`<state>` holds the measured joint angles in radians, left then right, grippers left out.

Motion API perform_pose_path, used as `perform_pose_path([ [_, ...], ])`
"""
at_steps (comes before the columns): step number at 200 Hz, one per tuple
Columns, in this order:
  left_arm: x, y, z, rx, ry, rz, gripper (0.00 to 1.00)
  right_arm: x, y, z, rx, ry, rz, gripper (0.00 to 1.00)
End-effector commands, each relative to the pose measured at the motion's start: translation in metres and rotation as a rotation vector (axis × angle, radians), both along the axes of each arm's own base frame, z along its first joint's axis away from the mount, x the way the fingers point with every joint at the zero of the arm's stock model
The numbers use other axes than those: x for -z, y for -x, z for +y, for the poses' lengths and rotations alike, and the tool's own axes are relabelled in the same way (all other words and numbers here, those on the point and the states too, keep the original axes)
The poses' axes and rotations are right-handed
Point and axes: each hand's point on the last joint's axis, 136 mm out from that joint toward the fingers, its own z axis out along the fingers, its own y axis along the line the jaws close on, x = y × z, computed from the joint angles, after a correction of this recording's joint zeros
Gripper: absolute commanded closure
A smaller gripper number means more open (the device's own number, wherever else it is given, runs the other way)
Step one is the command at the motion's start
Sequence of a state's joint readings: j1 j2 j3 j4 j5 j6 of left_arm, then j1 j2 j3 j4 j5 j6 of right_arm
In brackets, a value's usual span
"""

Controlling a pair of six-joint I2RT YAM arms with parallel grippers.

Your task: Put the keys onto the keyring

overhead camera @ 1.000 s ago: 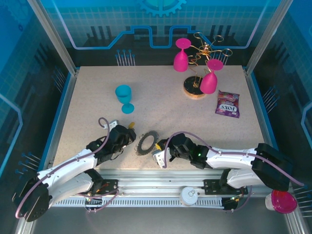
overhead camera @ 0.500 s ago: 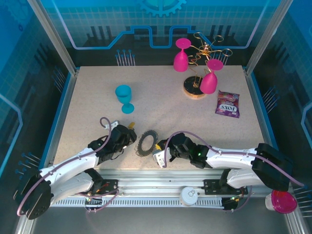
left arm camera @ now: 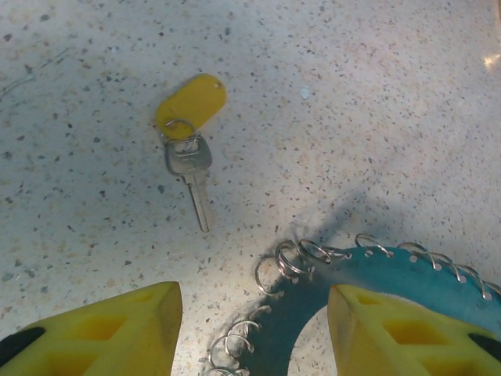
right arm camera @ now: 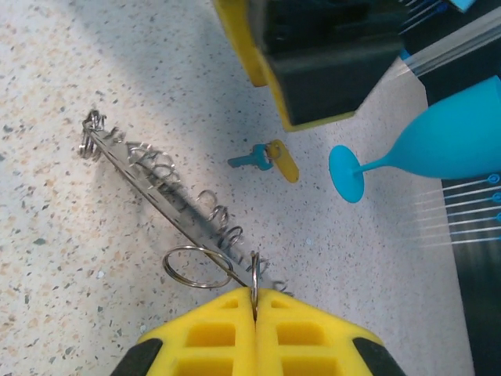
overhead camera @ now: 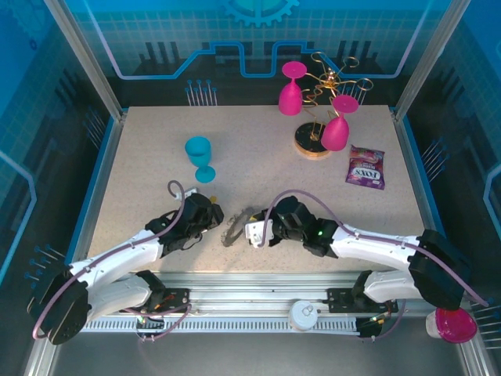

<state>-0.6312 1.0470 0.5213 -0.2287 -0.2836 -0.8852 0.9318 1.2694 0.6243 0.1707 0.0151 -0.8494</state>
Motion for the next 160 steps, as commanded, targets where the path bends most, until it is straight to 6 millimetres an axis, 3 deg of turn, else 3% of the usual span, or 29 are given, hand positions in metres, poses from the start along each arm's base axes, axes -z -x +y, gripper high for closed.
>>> perform_pose_path([
  [1,-0.027,-0.007,-0.013,0.134,-0.006,-0.101,0.49,-0.013,0.002,0.001,0.033,-0.081,0.17,1.0],
  [65,-0.07,0.023,-0.067,0.615,0.036,-0.462,0.46,-0.029,-0.005,0.0,0.079,-0.141,0.412,1.0],
  [102,-0.065,0.057,-0.092,0.878,-0.062,-0.593,0.41,-0.03,-0.006,-0.001,0.11,-0.132,0.511,1.0],
  [106,-0.065,0.059,-0.094,0.892,-0.063,-0.601,0.4,-0.041,-0.009,0.002,0.107,-0.15,0.502,1.0],
  [160,-0.078,0.055,-0.093,0.828,-0.03,-0.7,0.52,-0.045,-0.013,0.0,0.143,-0.147,0.54,1.0],
])
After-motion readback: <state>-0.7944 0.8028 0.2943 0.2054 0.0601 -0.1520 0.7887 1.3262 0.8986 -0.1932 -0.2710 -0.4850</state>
